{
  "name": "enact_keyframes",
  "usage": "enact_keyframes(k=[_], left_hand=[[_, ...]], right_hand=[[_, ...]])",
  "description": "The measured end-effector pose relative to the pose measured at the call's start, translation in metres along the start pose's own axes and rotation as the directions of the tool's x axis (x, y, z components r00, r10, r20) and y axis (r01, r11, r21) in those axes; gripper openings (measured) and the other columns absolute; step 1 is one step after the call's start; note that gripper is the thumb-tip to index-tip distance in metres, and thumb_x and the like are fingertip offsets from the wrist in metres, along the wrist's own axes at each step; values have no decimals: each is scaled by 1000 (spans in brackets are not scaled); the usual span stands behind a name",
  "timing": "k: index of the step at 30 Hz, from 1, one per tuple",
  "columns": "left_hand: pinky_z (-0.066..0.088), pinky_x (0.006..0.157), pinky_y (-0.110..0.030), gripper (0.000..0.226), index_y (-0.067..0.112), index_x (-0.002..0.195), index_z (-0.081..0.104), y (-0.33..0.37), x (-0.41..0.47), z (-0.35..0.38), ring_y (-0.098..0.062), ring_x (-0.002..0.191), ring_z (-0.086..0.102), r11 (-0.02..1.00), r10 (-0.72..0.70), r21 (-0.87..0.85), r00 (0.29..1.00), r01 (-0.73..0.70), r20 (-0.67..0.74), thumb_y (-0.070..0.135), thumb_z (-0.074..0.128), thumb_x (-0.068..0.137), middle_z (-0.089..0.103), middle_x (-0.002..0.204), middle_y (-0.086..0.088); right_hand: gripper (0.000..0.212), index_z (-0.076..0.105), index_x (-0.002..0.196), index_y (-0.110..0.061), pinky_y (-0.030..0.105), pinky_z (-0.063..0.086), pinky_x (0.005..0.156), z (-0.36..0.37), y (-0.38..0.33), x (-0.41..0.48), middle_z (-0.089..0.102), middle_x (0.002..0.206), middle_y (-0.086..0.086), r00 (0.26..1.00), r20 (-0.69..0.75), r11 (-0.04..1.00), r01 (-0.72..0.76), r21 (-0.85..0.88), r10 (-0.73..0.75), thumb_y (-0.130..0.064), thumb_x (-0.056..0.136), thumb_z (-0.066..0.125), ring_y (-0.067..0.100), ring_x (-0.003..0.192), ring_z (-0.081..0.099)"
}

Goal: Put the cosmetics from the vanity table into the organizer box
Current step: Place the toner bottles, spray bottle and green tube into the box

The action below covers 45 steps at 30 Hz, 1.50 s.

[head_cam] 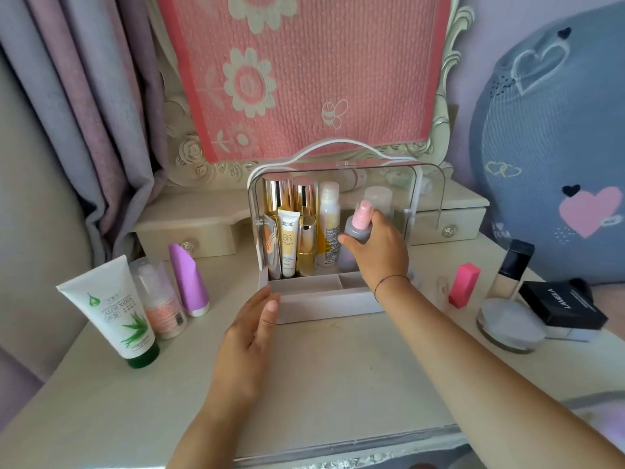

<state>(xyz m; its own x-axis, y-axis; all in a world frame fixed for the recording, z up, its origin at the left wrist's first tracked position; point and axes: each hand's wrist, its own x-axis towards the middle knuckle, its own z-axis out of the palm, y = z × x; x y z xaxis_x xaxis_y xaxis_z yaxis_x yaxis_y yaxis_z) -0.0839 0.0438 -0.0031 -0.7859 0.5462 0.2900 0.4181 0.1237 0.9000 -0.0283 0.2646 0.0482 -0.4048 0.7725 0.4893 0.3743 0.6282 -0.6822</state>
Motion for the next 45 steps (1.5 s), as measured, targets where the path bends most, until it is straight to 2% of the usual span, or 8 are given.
enact_keyframes(k=[12,22,32,35,37,39,42,45], left_hand=[[21,84,11,59,23,124,61,0,0,0,12,120,39,1000,24,2,1000,-24,-2,58,38,83,48,134,21],[22,86,10,53,24,123,61,1,0,0,23,113,39,1000,19,5,1000,-19,14,54,39,86,48,133,21],[38,96,-9,35,23,116,66,15,-9,-4,7,113,54,999,46,-14,995,-47,-84,41,45,94,63,120,19],[40,66,-6,19,38,90,69,20,-24,-41,8,74,60,984,176,67,828,-166,-532,45,51,91,65,77,29],[40,69,-10,5,39,88,62,11,-30,-75,-1,72,56,975,205,111,586,-192,-784,43,58,87,60,81,23],[44,77,-21,22,32,99,55,-1,-26,-103,-10,82,53,993,94,46,502,-106,-859,39,66,82,53,93,17],[49,86,-29,34,26,105,55,-18,-13,-123,-11,96,60,990,-141,-86,706,113,-694,36,72,77,62,105,7],[48,70,-9,24,26,99,66,-31,-9,-128,3,85,64,989,-141,-35,825,145,-547,33,72,77,71,94,12]], right_hand=[[31,51,90,-19,29,43,58,0,-1,-4,67,84,-1,969,246,997,-10,-78,29,-39,75,68,24,78,62],[25,58,97,-11,48,57,79,12,-2,-2,71,91,8,915,398,988,-119,95,72,-23,80,71,25,82,70],[17,60,89,-14,15,43,64,-6,-59,-57,63,79,-2,992,30,936,106,337,-123,-22,78,72,9,71,57],[15,61,87,-17,5,42,63,-2,-82,-84,63,76,-10,967,151,867,107,486,-204,-22,78,72,1,70,57],[15,62,87,-17,4,42,63,6,-86,-94,63,76,-9,955,197,844,86,529,-221,-22,78,72,-3,70,57],[15,62,88,-17,5,42,63,17,-87,-104,63,77,-6,941,257,839,47,542,-219,-21,79,72,-2,68,56],[16,62,89,-20,8,43,64,40,-89,-121,64,79,-4,900,395,851,-54,523,-186,-23,78,73,0,68,56],[21,63,92,-18,15,46,69,59,-90,-137,65,84,-2,802,575,837,-199,510,-160,-25,77,75,7,74,59]])
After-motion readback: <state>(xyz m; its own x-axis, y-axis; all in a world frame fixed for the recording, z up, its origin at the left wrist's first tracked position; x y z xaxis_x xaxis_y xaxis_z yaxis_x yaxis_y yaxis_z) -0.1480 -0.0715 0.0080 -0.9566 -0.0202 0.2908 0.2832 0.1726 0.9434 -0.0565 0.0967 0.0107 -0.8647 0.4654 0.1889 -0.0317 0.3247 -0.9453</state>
